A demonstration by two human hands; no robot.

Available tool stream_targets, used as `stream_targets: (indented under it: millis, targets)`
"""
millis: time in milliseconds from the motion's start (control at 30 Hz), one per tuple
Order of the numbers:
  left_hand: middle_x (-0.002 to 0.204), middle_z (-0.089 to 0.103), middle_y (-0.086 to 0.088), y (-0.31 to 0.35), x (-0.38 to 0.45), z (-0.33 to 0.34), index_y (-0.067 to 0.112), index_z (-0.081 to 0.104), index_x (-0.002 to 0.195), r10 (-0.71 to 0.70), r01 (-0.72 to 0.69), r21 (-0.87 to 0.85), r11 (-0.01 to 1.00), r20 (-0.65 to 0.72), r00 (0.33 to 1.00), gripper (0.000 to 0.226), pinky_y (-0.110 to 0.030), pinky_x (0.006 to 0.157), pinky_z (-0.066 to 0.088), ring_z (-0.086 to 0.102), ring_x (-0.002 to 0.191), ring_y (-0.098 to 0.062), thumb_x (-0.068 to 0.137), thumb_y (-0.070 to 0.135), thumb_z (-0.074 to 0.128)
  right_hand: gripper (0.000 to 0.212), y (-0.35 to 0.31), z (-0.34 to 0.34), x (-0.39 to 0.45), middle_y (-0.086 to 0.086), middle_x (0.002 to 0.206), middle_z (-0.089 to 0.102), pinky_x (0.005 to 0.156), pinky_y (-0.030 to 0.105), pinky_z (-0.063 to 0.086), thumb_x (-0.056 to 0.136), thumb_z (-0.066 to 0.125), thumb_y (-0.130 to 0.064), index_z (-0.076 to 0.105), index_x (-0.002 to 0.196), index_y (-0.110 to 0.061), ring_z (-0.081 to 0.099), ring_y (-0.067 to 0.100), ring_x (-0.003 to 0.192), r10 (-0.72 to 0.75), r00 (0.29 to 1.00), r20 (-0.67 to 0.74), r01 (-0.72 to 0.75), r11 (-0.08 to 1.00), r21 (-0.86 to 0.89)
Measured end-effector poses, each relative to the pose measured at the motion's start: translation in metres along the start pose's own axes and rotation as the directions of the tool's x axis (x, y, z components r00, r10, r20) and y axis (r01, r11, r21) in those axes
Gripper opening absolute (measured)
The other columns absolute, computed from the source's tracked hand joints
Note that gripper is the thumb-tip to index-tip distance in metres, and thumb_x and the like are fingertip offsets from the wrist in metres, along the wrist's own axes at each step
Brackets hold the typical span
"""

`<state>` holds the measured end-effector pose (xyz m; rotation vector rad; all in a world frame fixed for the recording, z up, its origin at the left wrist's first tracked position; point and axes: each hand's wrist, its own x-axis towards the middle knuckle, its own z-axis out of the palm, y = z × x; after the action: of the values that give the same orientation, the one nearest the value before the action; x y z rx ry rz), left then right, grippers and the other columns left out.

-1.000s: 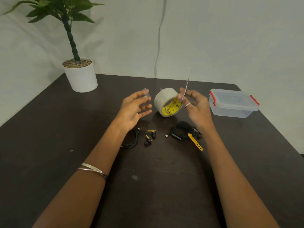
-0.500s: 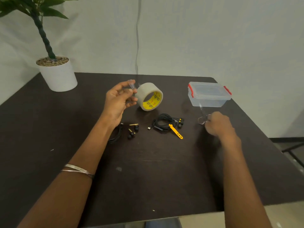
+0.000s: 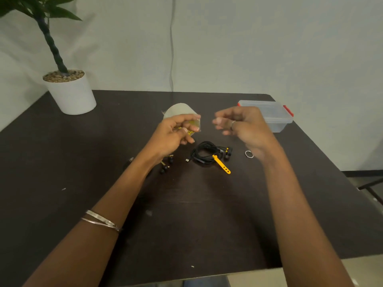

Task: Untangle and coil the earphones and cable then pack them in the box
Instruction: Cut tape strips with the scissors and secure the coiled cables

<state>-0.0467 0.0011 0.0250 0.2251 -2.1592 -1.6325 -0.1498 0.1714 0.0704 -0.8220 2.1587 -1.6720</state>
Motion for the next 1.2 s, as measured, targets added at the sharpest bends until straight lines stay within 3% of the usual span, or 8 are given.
stream_targets:
  millis: [133, 333, 533, 667, 733, 867, 967, 1200]
  targets:
    - [0.097, 0.066, 0.0, -0.002, 0.0, 0.001, 0.021, 0.06, 0.123, -0.03, 0.028, 0.047, 0.998, 0.041, 0.999, 0.049, -0.031, 0.072, 0.052, 0.064, 0.073, -0.018, 0.093, -0.012, 0.039, 0.031, 0.01, 0.024, 0.017, 0.005, 0.084, 0.073, 0.064, 0.024, 0.052, 0.08, 0.076, -0.01, 0.065, 0.108, -0.009, 0.07, 0.013, 0.077, 0.043, 0.996, 0.072, -0.043, 0.999, -0.001]
    - [0.1, 0.065, -0.001, -0.001, -0.002, 0.002, 0.023, 0.059, 0.125, -0.056, 0.048, 0.099, 0.994, 0.08, 0.995, 0.053, -0.032, 0.074, 0.053, 0.066, 0.073, -0.015, 0.092, -0.012, 0.038, 0.04, 0.028, 0.041, 0.019, -0.002, 0.073, 0.073, 0.067, 0.022, 0.054, 0.076, 0.079, -0.005, 0.063, 0.112, -0.01, 0.07, 0.009, 0.074, 0.003, 1.0, -0.004, -0.003, 0.993, 0.114]
    - [0.115, 0.066, -0.004, -0.002, -0.002, 0.006, 0.014, 0.054, 0.133, -0.114, 0.11, 0.06, 0.992, 0.063, 0.991, 0.043, -0.031, 0.077, 0.055, 0.067, 0.081, -0.016, 0.096, -0.005, 0.042, 0.042, 0.032, 0.038, 0.017, 0.002, 0.076, 0.076, 0.088, 0.028, 0.051, 0.075, 0.078, -0.002, 0.062, 0.113, -0.008, 0.072, 0.014, 0.083, -0.039, 0.999, -0.015, 0.04, 0.988, 0.146]
    - [0.111, 0.065, -0.005, -0.009, 0.001, 0.008, 0.006, 0.049, 0.135, -0.109, 0.121, 0.158, 0.98, -0.079, 0.991, 0.042, -0.029, 0.076, 0.057, 0.067, 0.08, -0.018, 0.094, -0.001, 0.052, 0.038, 0.034, 0.026, 0.019, -0.007, 0.07, 0.073, 0.077, 0.021, 0.049, 0.075, 0.077, 0.0, 0.064, 0.11, -0.009, 0.067, 0.005, 0.075, -0.05, 0.981, -0.185, 0.091, 0.971, 0.219]
    - [0.105, 0.068, -0.005, -0.013, 0.001, 0.007, 0.008, 0.058, 0.129, -0.056, 0.083, 0.271, 0.959, -0.105, 0.993, 0.037, -0.026, 0.079, 0.056, 0.067, 0.078, -0.016, 0.093, 0.002, 0.055, 0.048, 0.037, 0.016, 0.02, -0.002, 0.087, 0.073, 0.076, 0.02, 0.052, 0.075, 0.075, 0.006, 0.059, 0.118, -0.01, 0.068, 0.012, 0.08, -0.057, 0.967, -0.247, 0.119, 0.962, 0.245]
    - [0.108, 0.071, -0.007, -0.015, -0.002, 0.014, 0.012, 0.064, 0.123, -0.023, 0.012, 0.552, 0.834, 0.014, 1.0, 0.032, -0.017, 0.089, 0.044, 0.065, 0.097, -0.014, 0.091, 0.014, 0.06, 0.095, 0.051, 0.014, 0.019, 0.0, 0.134, 0.054, 0.074, 0.025, 0.057, 0.072, 0.074, 0.015, 0.032, 0.144, -0.031, 0.067, 0.02, 0.093, -0.122, 0.992, -0.035, 0.123, 0.992, 0.013]
    - [0.118, 0.068, -0.008, -0.016, -0.002, 0.017, 0.01, 0.061, 0.126, -0.037, 0.001, 0.605, 0.796, 0.046, 0.998, 0.034, -0.022, 0.095, 0.041, 0.061, 0.111, -0.018, 0.092, 0.014, 0.059, 0.117, 0.055, 0.023, 0.019, -0.009, 0.151, 0.037, 0.076, 0.023, 0.057, 0.072, 0.071, 0.016, 0.007, 0.15, -0.043, 0.065, 0.016, 0.098, -0.146, 0.968, 0.203, 0.195, 0.948, -0.252]
    - [0.115, 0.069, -0.004, -0.02, 0.001, 0.009, 0.012, 0.065, 0.12, -0.105, 0.091, 0.495, 0.864, 0.0, 0.994, 0.03, -0.021, 0.094, 0.044, 0.063, 0.107, -0.014, 0.091, 0.015, 0.062, 0.12, 0.053, 0.032, 0.016, -0.006, 0.128, 0.049, 0.075, 0.021, 0.052, 0.073, 0.072, 0.009, -0.001, 0.148, -0.049, 0.063, 0.01, 0.076, -0.228, 0.945, 0.234, 0.315, 0.825, -0.469]
